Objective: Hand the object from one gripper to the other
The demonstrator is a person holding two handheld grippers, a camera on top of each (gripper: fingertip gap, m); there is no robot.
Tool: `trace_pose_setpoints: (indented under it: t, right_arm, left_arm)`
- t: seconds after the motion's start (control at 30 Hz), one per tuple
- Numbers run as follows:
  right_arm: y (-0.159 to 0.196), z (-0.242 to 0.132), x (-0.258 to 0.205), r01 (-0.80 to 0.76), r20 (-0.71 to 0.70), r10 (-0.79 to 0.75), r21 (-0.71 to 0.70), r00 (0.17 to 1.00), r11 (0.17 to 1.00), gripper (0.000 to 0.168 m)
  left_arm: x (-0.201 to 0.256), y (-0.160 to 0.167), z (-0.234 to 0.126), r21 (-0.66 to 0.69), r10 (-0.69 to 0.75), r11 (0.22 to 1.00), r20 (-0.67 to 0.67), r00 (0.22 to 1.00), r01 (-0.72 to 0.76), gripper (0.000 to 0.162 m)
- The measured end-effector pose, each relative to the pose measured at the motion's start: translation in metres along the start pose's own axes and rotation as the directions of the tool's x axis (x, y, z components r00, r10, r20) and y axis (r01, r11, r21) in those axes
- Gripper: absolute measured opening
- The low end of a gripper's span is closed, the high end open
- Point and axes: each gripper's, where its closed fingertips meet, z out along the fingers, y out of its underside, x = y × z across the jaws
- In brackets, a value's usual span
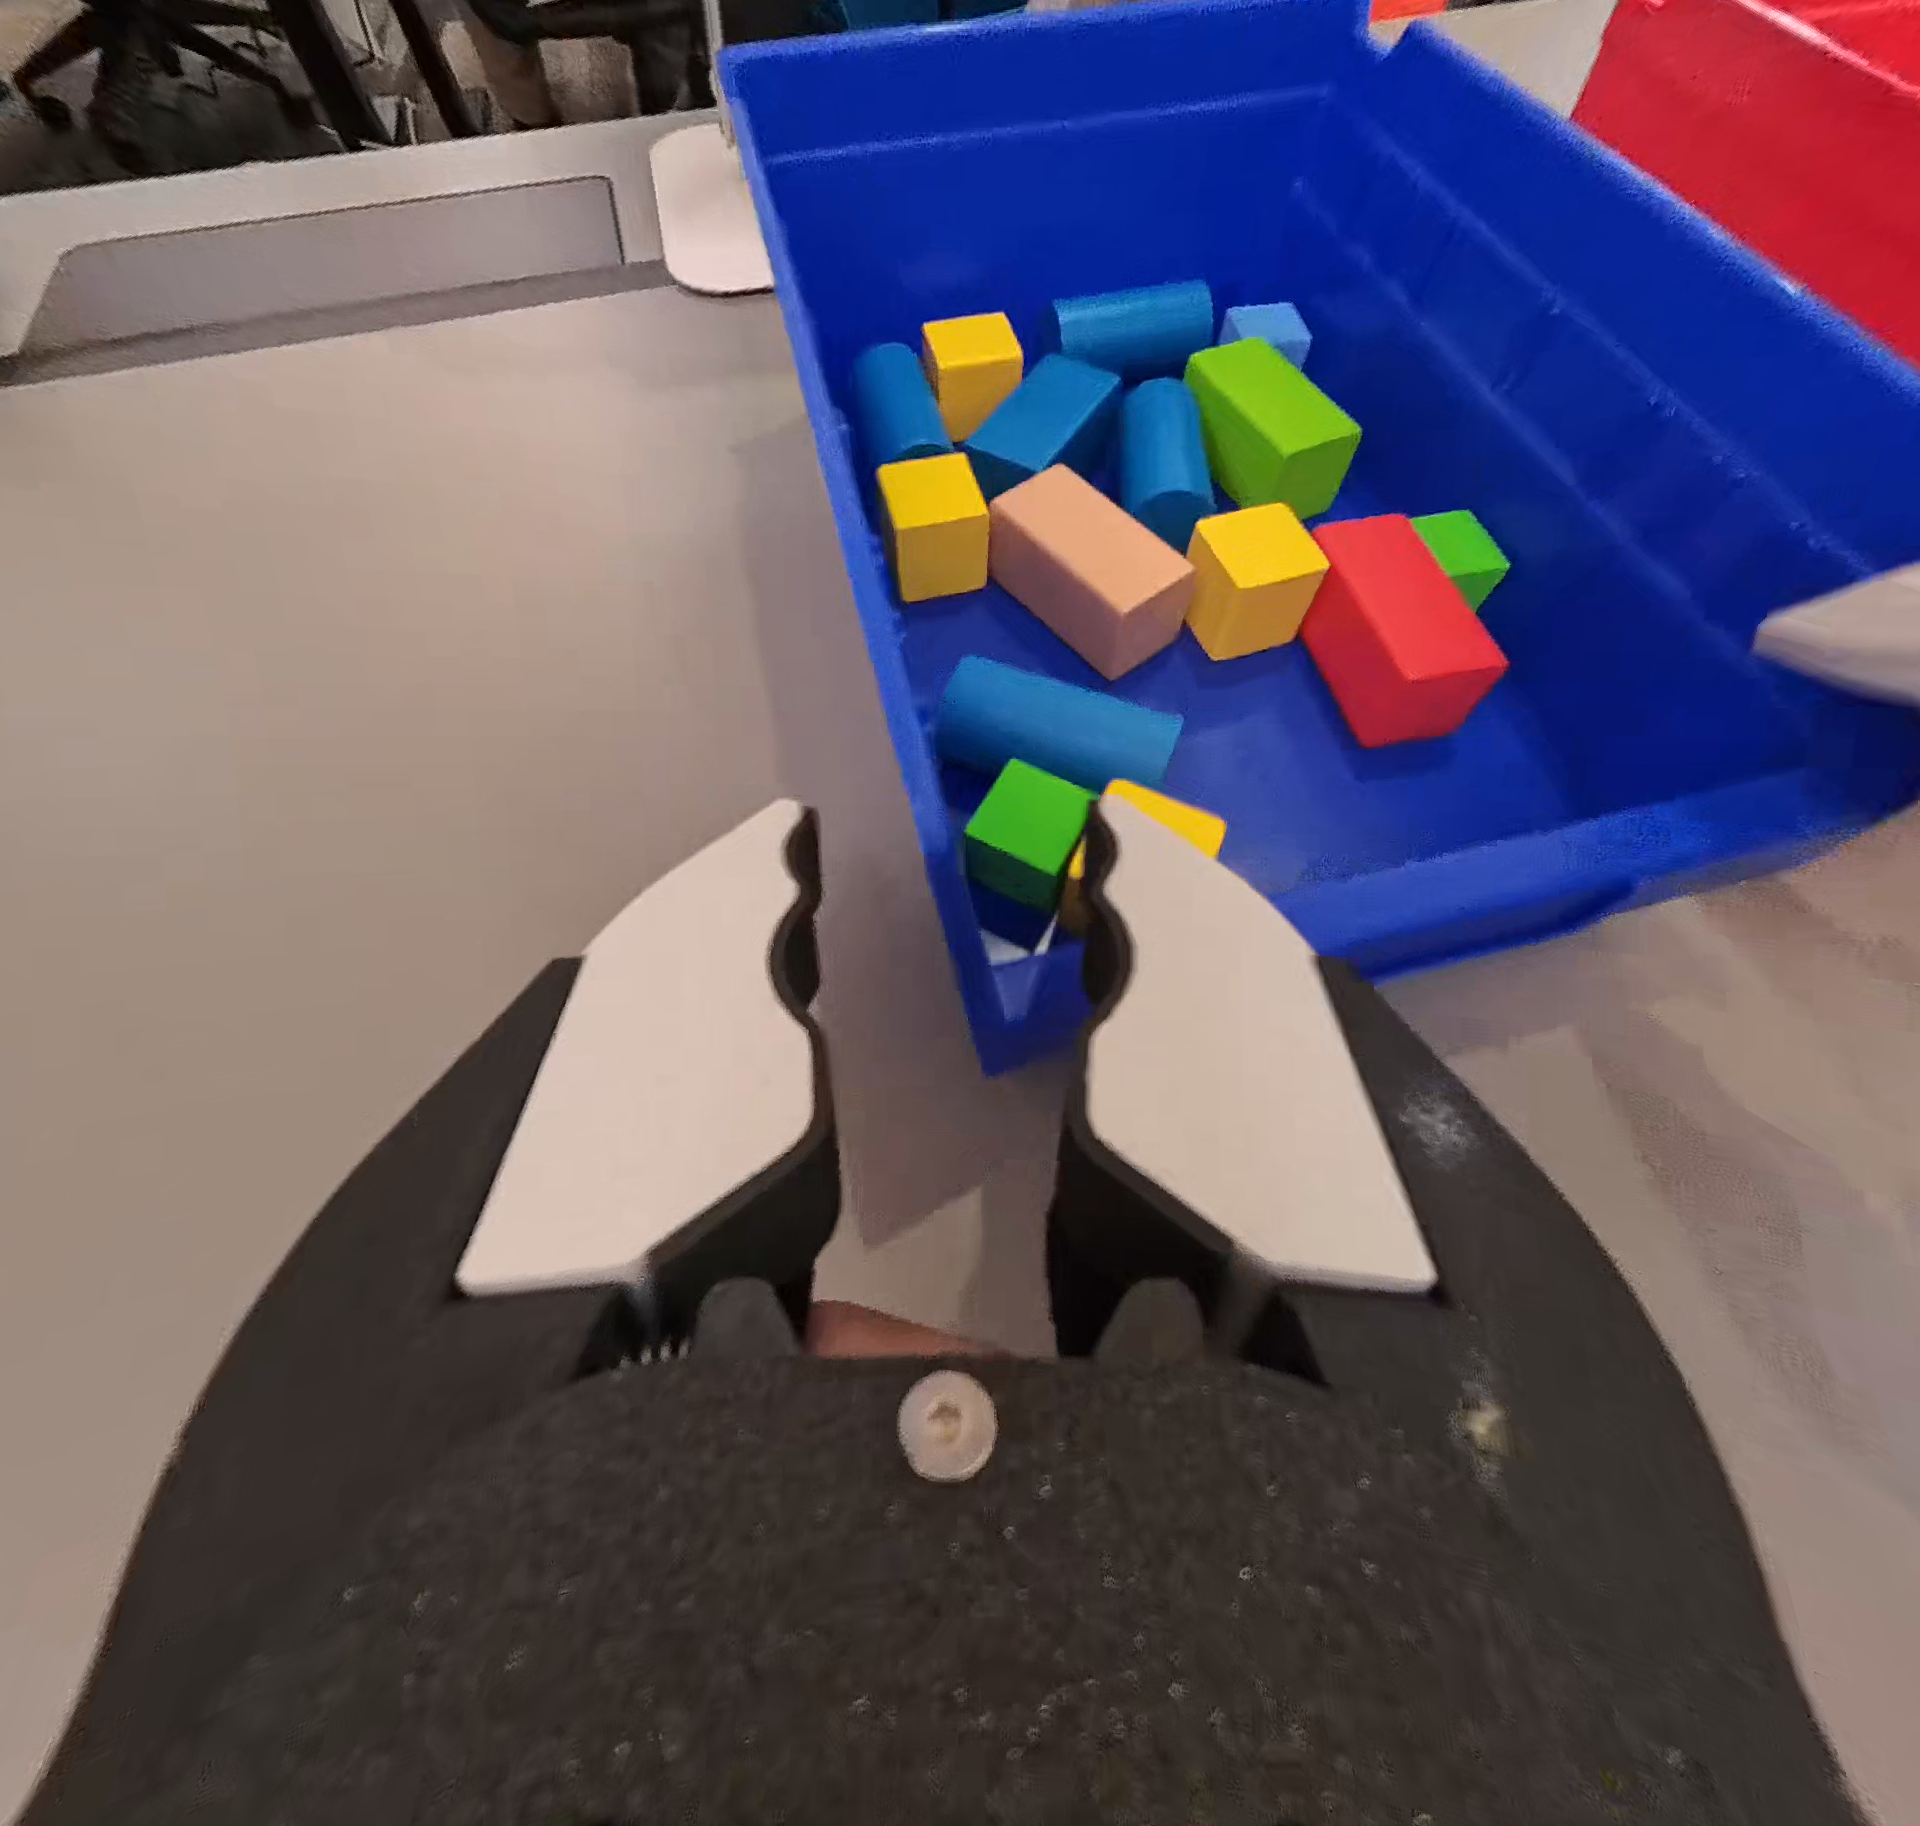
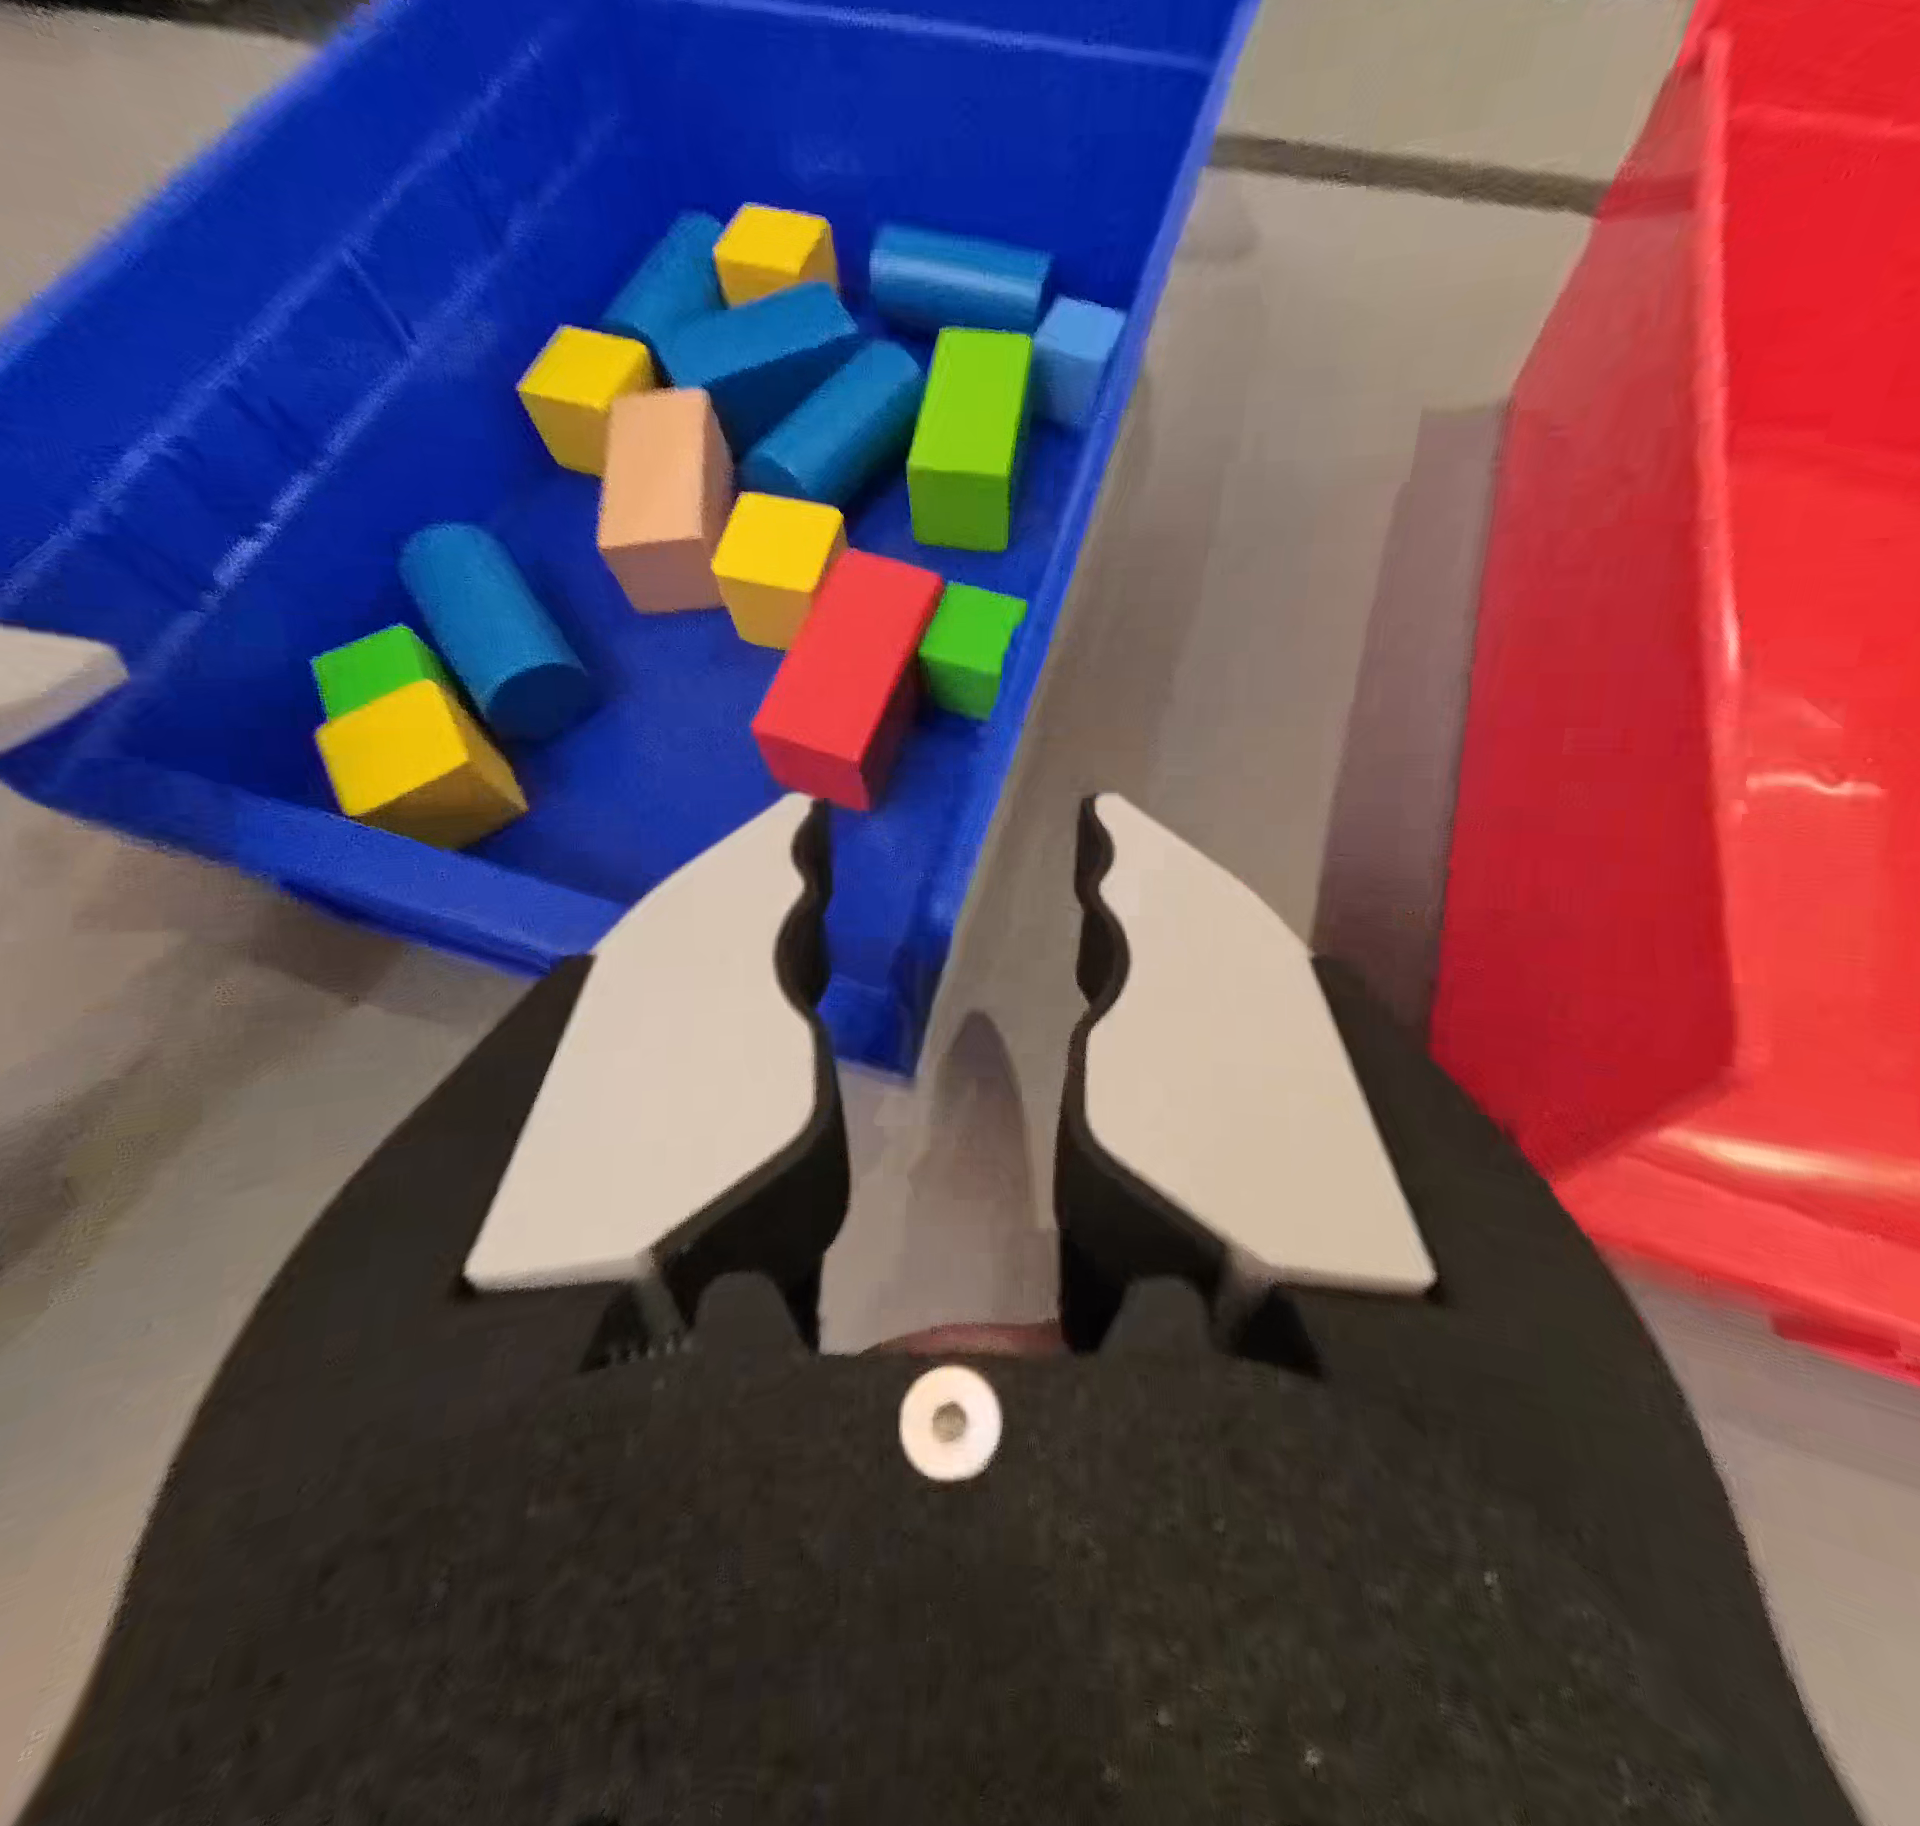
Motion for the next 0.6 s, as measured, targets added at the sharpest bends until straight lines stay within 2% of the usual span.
trace_pose_setpoints:
  t: [0.03,0.07,0.1,0.23,0.37,0.47,0.6]
  right_arm:
    - [0.008,0.007,0.003,0.001,-0.047,-0.002,-0.019,0.999,1.0,0.044]
    - [0.012,0.011,0.004,-0.012,-0.077,0.01,-0.025,0.997,1.0,0.029]
    - [0.014,0.014,0.003,-0.025,-0.091,0.023,-0.017,0.996,1.0,0.008]
    - [0.008,0.013,0.001,-0.039,-0.18,0.042,0.019,0.983,0.999,0.003]
    - [-0.019,0.005,-0.032,-0.026,-0.177,0.053,0.151,0.983,0.988,0.004]
    - [-0.042,0.006,-0.073,-0.011,-0.145,0.043,0.214,0.989,0.977,0.004]
    - [-0.066,0.016,-0.147,0.023,-0.111,0.008,0.273,0.994,0.962,0.004]
  left_arm:
    - [0.002,-0.001,0.006,0.001,-0.005,1.0,-0.005,1.0,0.005,0.03]
    - [-0.001,-0.001,0.011,-0.004,-0.003,1.0,0.024,1.0,0.003,0.013]
    - [-0.005,-0.002,0.014,0.0,0.008,1.0,0.042,0.999,-0.008,0.004]
    - [-0.013,-0.006,0.013,0.023,-0.018,1.0,0.04,0.999,0.017,0.003]
    - [-0.047,-0.026,-0.007,0.097,-0.021,0.995,0.048,0.999,0.017,0.003]
    - [-0.091,-0.031,-0.027,0.124,-0.04,0.992,0.086,0.995,0.029,0.003]
    - [-0.163,-0.034,-0.064,0.178,-0.019,0.984,0.2,0.98,-0.017,0.002]
